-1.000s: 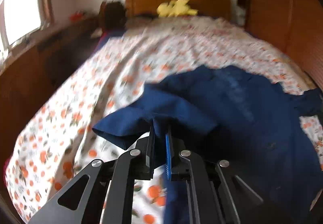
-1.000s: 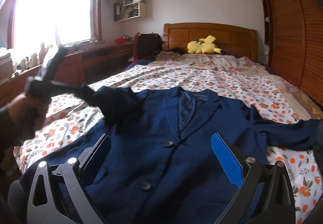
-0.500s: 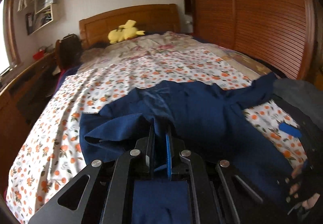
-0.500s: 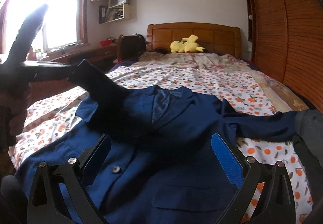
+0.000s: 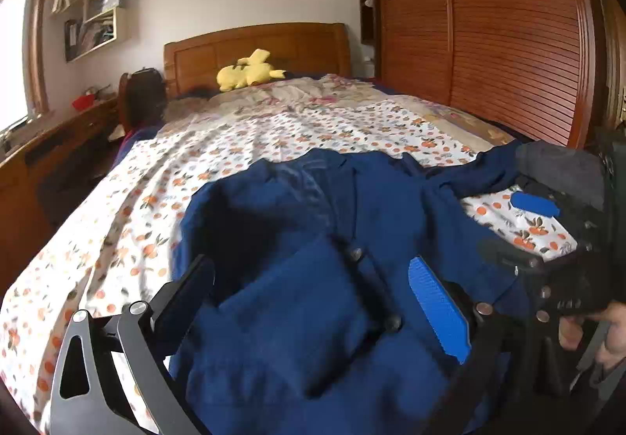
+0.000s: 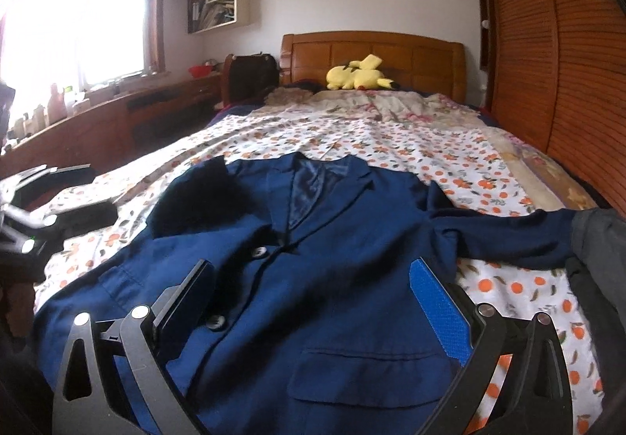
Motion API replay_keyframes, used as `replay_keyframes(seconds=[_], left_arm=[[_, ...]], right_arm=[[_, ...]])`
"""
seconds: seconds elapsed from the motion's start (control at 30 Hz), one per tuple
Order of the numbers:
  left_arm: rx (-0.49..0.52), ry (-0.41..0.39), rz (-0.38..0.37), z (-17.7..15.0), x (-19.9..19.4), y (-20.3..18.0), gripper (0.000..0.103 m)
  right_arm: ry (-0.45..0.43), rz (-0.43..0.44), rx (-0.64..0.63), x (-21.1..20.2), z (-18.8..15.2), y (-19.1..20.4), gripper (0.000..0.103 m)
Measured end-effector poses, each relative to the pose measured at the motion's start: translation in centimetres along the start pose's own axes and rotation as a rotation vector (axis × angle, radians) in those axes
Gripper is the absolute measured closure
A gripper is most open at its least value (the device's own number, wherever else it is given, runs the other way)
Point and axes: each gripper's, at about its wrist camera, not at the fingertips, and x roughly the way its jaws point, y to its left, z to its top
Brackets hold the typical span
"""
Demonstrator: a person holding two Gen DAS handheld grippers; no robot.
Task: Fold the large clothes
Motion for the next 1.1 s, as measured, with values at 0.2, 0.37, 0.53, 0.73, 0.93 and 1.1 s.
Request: replay_keyframes(seconds=[0.2, 0.37, 0.53, 0.73, 0.93, 1.1], left_arm=[[-0.047, -0.003, 0.020, -2.3, -1.6, 2.9, 0.003], [-0.088, -0.022, 0.030, -3.7, -3.4, 5.0, 0.003], [-0.115, -0.018, 0.051, -5.2, -4.9, 7.3, 0.003], [-0.138, -0.009, 0.087, -7.1, -6.4, 9.8, 0.003], [-0.141, 0.002, 0.111, -8.1, -7.1, 11.0, 0.003], [-0.145, 0.015, 0.119, -8.6, -7.2, 11.5, 0.003]], right_arm=[[0.041, 0.078, -0.037, 1.9, -0.2, 2.9, 0.016], [0.075, 0.142, -0.078, 3.4, -0.4, 6.0, 0.024], [0.127, 0.223, -0.111, 4.9, -0.8, 9.2, 0.037], [0.200, 0.311, -0.169, 7.1, -1.9, 13.4, 0.042], [0.302, 0.320, -0.234, 9.5, -3.9, 15.7, 0.048], [0.361, 0.294, -0.229, 10.8, -4.6, 15.6, 0.057]])
